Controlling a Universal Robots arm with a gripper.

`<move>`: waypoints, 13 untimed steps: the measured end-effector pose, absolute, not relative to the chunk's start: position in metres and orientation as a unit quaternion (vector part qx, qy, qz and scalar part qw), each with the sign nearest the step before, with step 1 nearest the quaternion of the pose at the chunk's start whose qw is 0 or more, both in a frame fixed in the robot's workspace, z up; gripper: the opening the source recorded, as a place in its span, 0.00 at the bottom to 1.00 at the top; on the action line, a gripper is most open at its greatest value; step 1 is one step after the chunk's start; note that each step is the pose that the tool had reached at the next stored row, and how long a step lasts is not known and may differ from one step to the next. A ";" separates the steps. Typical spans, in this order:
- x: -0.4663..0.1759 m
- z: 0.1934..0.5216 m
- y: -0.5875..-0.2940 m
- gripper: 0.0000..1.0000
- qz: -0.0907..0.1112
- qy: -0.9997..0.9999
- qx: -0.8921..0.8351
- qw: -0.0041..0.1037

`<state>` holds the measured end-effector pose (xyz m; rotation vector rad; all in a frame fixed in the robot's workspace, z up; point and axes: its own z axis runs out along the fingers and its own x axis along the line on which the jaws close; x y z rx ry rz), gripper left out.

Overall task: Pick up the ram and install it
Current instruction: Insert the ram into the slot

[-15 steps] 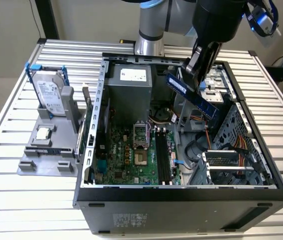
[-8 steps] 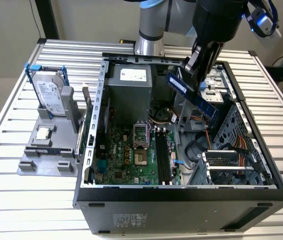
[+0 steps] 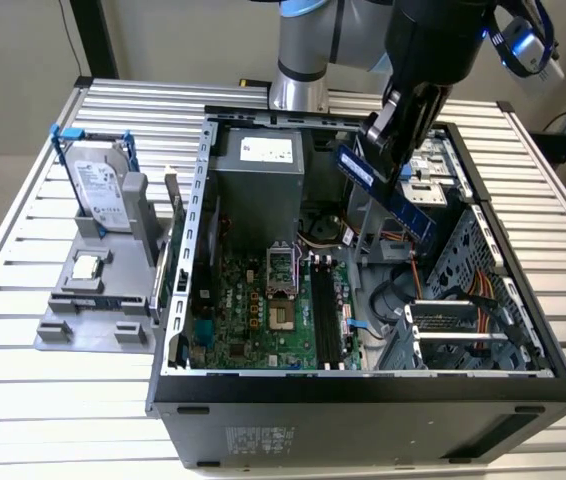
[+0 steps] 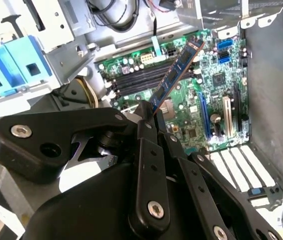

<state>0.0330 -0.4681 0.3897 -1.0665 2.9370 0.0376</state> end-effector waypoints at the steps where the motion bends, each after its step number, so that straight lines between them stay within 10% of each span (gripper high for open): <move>1: 0.033 0.390 -0.468 0.00 0.012 0.941 -0.338 0.008; 13: 0.033 0.390 -0.468 0.00 0.012 0.953 -0.303 0.009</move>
